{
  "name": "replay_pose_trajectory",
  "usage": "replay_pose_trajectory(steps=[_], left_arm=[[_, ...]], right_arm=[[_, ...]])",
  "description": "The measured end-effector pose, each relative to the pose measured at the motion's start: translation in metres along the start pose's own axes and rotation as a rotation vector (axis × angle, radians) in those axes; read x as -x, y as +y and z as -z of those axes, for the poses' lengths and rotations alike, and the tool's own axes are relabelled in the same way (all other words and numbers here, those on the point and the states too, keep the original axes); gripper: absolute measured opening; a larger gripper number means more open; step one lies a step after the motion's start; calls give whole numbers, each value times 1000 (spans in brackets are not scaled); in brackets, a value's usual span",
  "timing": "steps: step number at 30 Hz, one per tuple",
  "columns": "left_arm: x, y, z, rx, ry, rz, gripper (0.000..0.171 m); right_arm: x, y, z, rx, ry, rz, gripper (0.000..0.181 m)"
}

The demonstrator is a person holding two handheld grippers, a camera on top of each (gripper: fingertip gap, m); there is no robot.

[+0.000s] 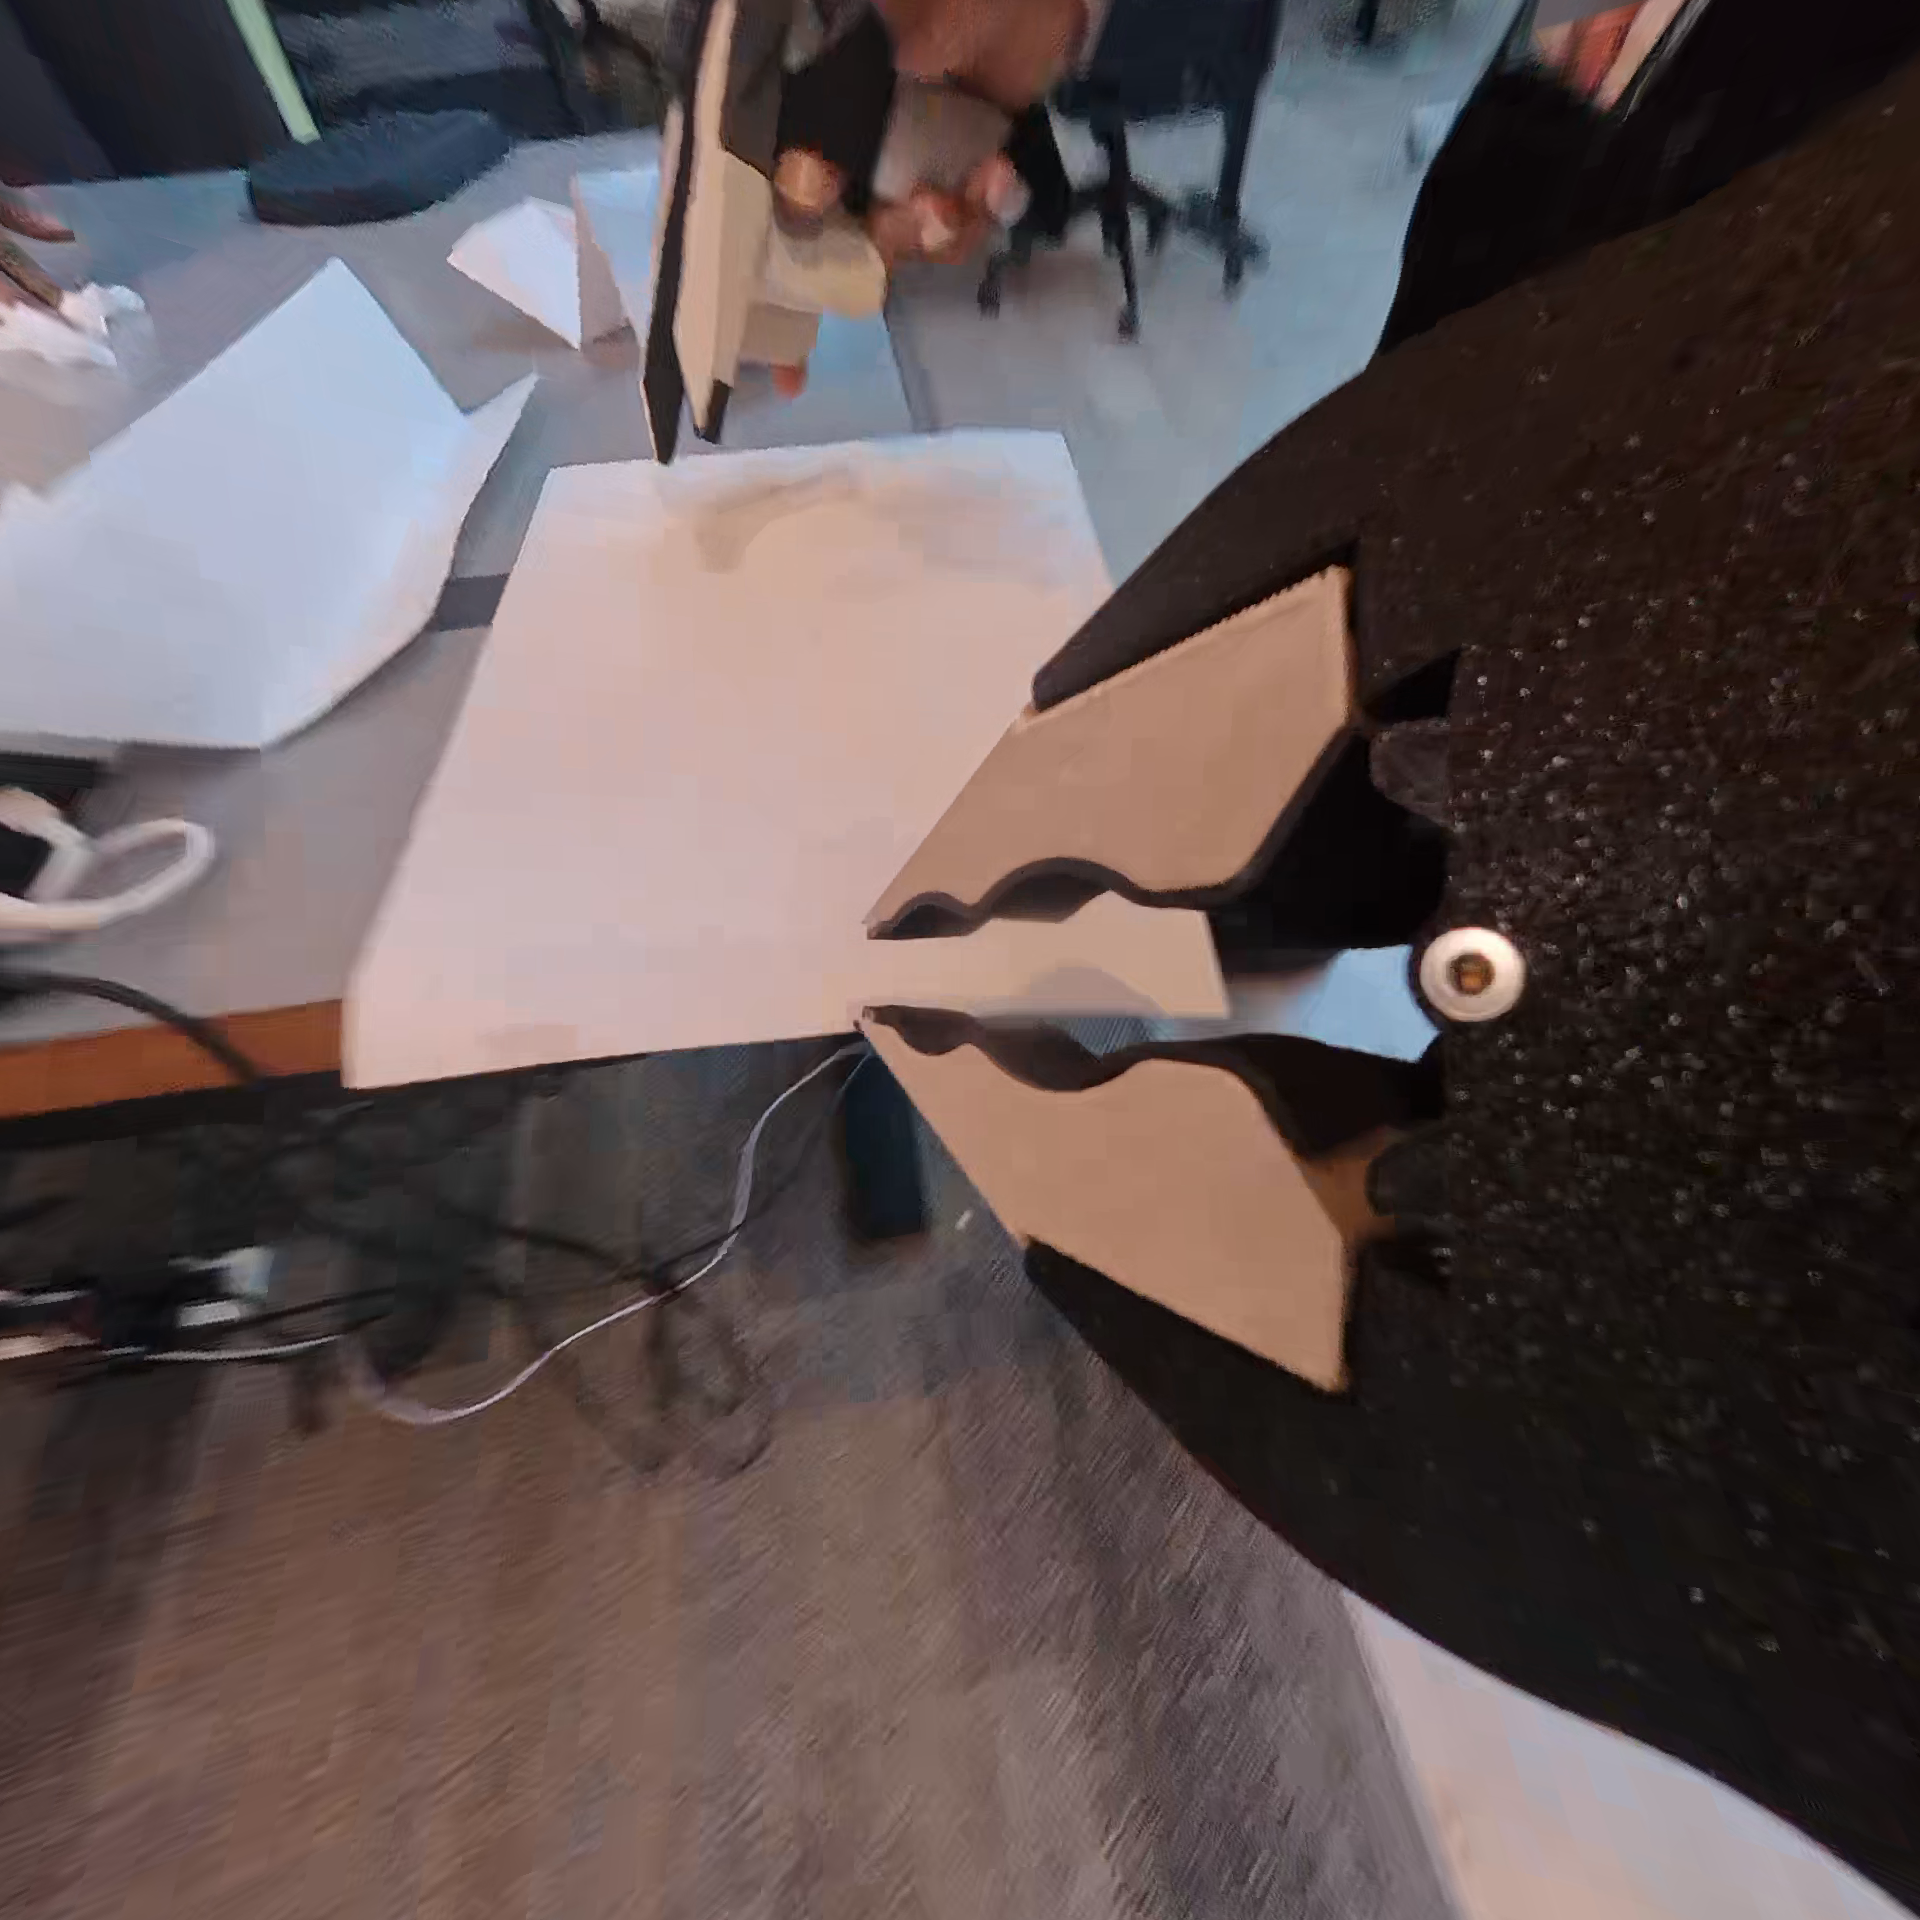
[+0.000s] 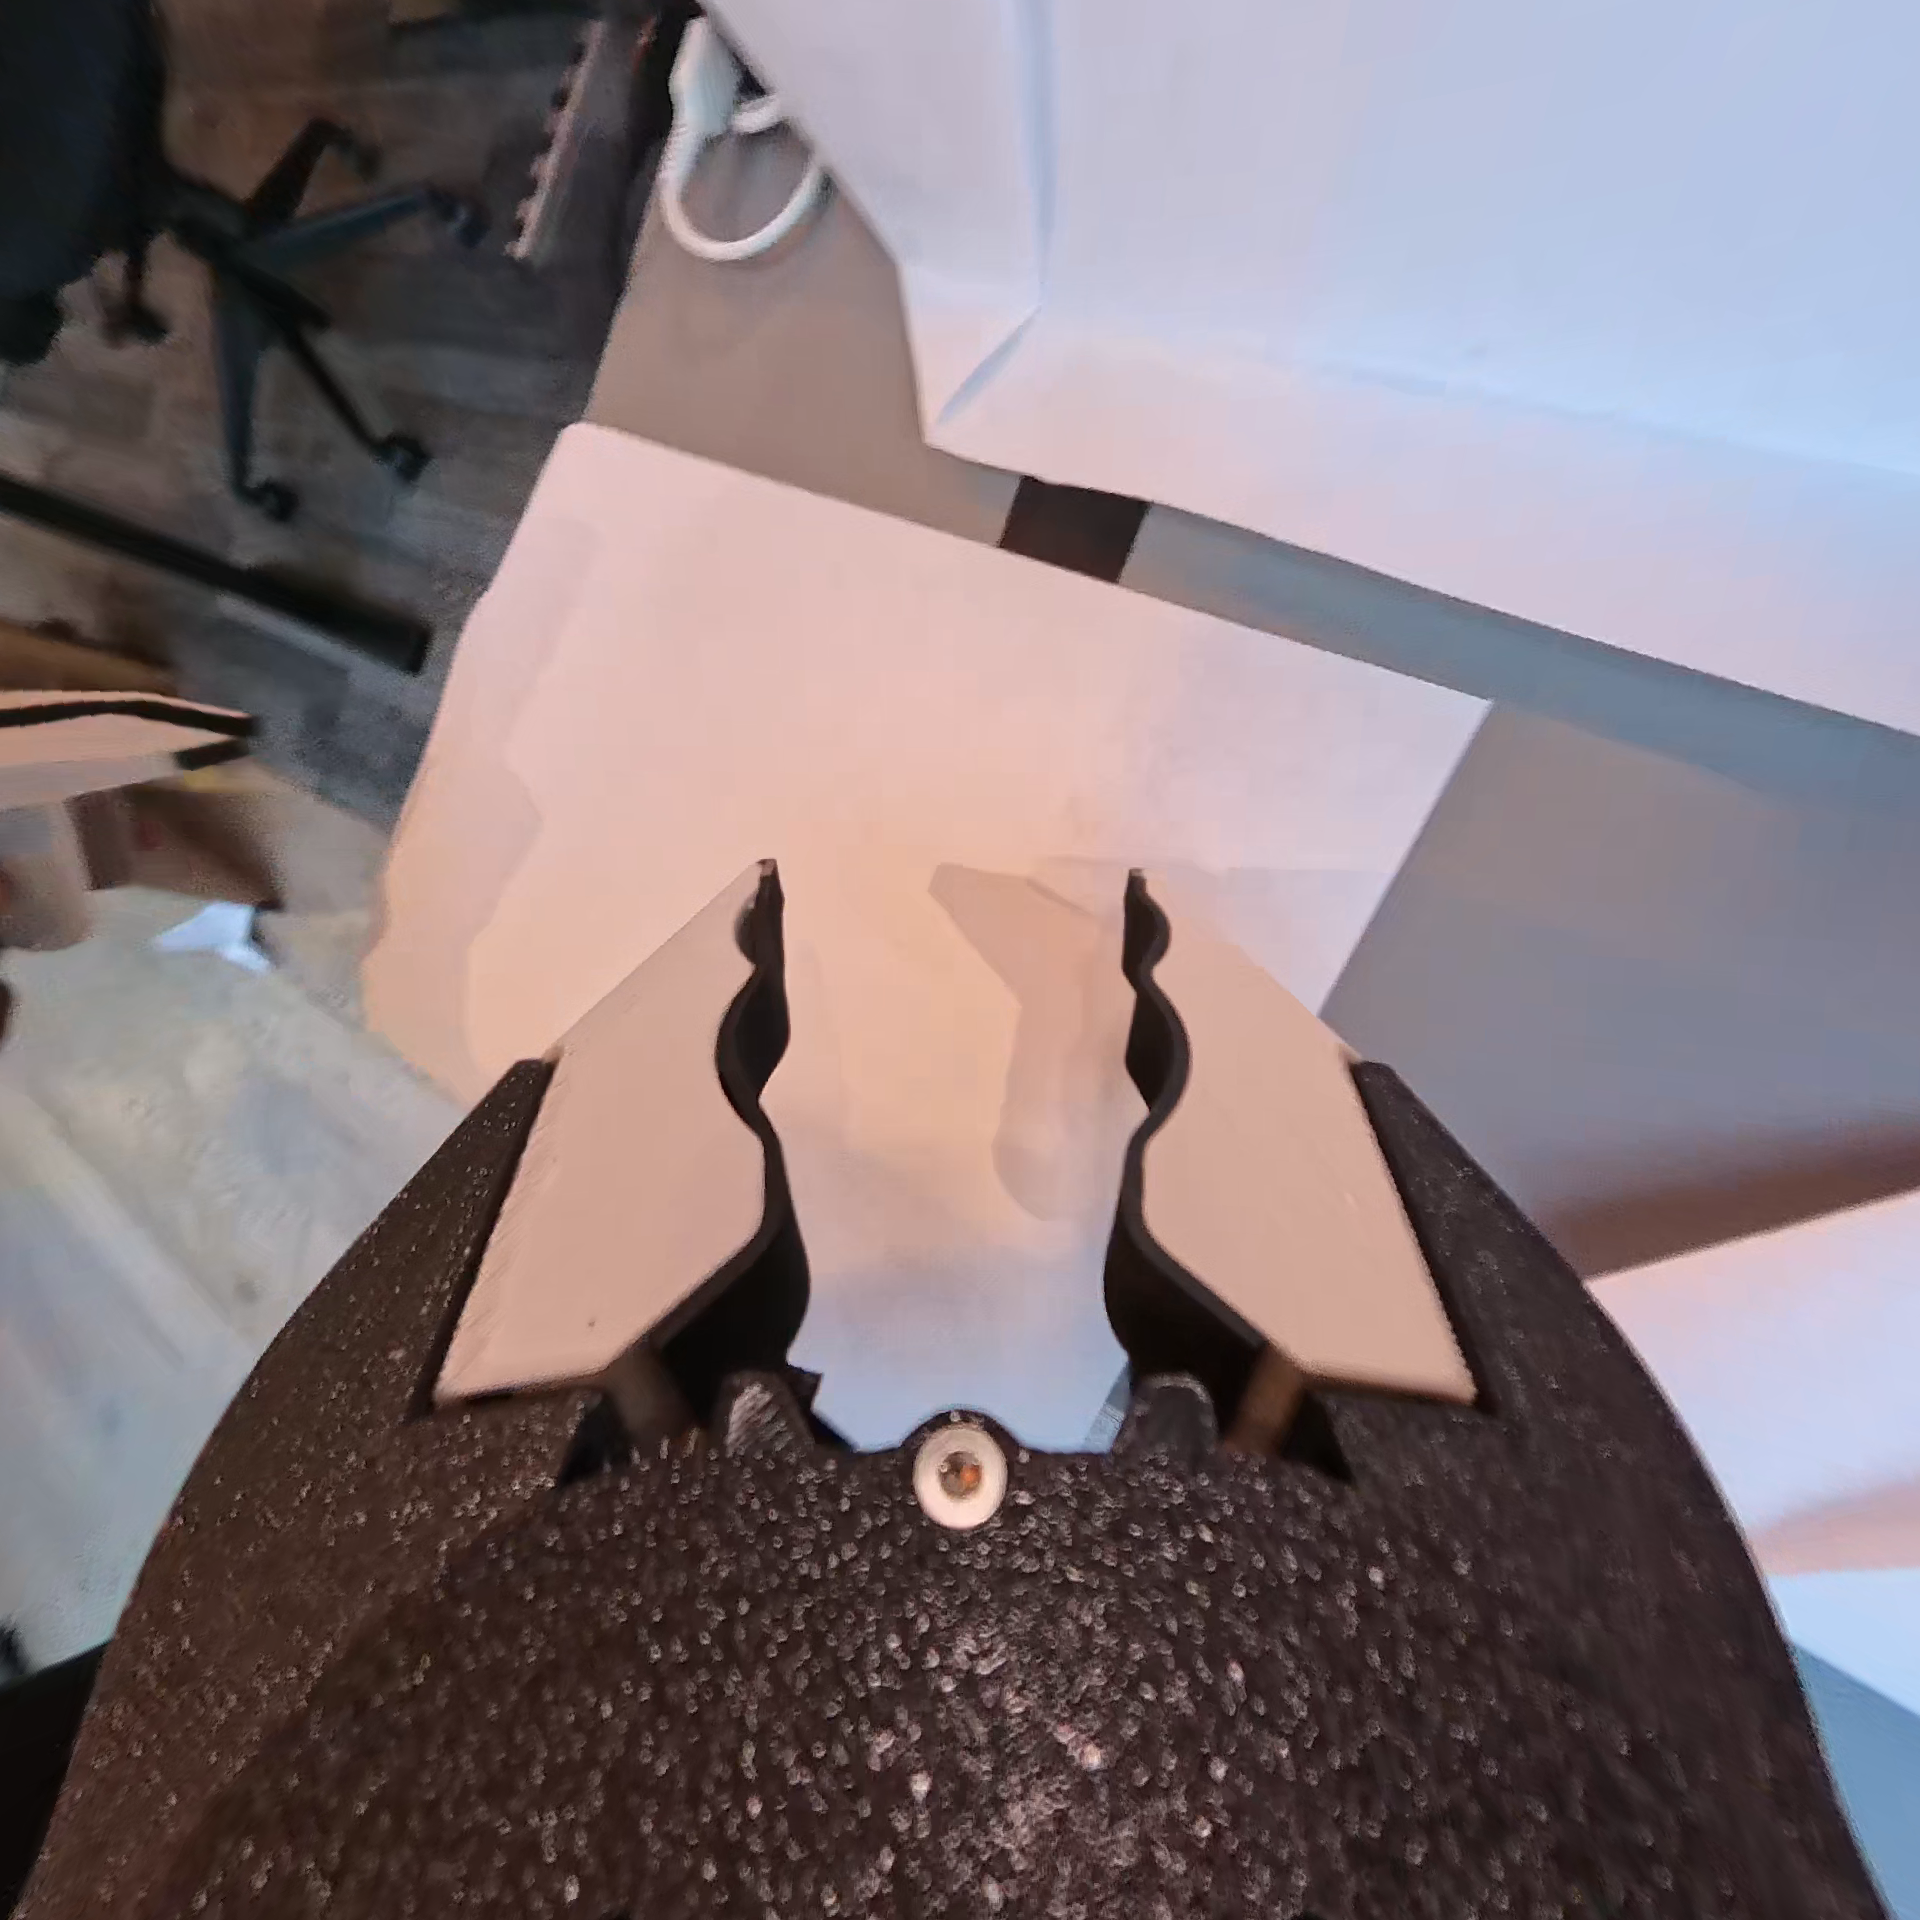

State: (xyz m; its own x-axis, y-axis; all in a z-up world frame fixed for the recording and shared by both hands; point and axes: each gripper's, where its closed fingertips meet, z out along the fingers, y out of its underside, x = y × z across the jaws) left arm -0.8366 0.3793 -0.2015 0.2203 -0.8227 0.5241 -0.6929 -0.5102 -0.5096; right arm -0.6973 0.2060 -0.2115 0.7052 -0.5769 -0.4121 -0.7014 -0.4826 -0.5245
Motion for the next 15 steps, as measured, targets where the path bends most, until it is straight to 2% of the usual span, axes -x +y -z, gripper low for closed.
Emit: replay_pose_trajectory(steps=[2, 4, 7, 11, 13, 15], left_arm=[[-7, -20, -3, -2, 3, -209, 15], [-29, -34, -14, 8, 74, -345, 17], [-66, -29, -49, 109, 198, -433, 19], [-80, -20, -108, 194, 158, -563, 17], [-77, -17, -127, 226, 113, -610, 16], [-79, -20, -133, 214, 109, -615, 5]], right_arm=[[-10, 3, -8, 3, 78, -25, 64], [-15, 5, -15, -20, 147, -5, 60], [-14, 5, -20, -24, 217, 63, 61], [-9, 1, -22, -13, 201, 94, 67], [-9, -28, -8, -78, 195, 157, 68], [-16, -70, 10, -123, 215, 314, 65]])
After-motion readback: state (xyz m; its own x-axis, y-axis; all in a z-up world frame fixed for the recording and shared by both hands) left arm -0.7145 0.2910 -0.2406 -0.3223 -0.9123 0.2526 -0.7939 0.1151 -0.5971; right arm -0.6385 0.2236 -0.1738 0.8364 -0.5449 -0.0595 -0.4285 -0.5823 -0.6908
